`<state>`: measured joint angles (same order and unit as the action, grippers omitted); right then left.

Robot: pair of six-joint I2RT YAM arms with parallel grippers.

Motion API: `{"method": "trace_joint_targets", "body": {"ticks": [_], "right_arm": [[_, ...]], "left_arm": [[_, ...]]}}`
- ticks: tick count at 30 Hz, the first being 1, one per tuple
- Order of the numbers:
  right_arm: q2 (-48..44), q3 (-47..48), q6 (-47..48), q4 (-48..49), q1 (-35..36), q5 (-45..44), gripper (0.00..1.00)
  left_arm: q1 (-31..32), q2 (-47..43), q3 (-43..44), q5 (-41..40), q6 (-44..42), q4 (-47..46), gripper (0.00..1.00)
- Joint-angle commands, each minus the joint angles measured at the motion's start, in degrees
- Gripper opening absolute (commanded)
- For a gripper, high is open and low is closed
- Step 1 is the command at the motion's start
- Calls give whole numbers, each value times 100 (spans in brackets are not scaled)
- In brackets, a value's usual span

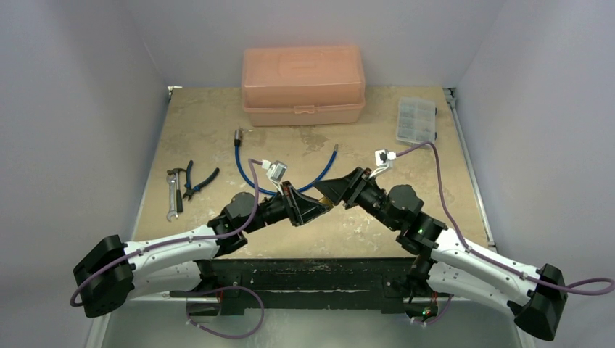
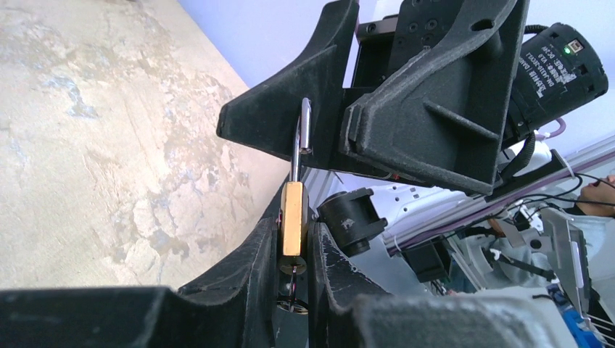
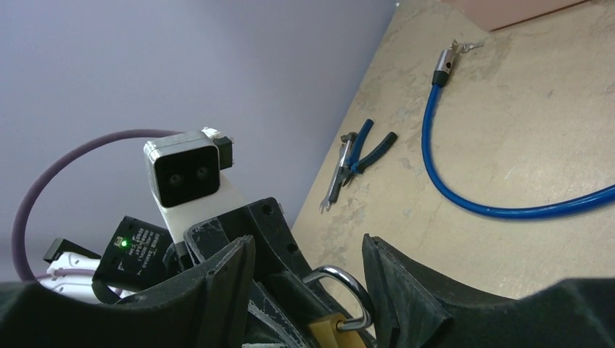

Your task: Unlock with the key

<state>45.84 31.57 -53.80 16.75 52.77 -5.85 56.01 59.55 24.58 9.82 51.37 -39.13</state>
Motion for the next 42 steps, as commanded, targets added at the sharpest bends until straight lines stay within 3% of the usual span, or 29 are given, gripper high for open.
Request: {"method": "trace_joint_targets", "body": {"ticks": [1,14,27,31,35,37,39,42], "right_arm": [[-130,187,252,-74,22,57,62],[-259,225,955,-127,22,570,47],[75,372,1208,-170,22,1055,41],[133,401,1216,-156,22,1128,29],[152,406,1188,-146,22,1121,6],[161,412,1179,-153,22,1121,0],[170,432,1170,-186,22,1100,0],[178,448,1155,-230,22,1033,0]], "left_arm": [[0,-313,-15,-277,-209,-187,0],[-11,-576,140,-411,-417,204,0],[-10,-792,188,-330,-634,404,0],[-11,-878,221,-348,-731,544,0],[-11,-909,258,-399,-824,712,0],[-11,-910,320,-416,-891,857,0],[-11,-924,372,-420,-960,1023,10],[-11,-1014,451,-475,-1073,1316,42]]}}
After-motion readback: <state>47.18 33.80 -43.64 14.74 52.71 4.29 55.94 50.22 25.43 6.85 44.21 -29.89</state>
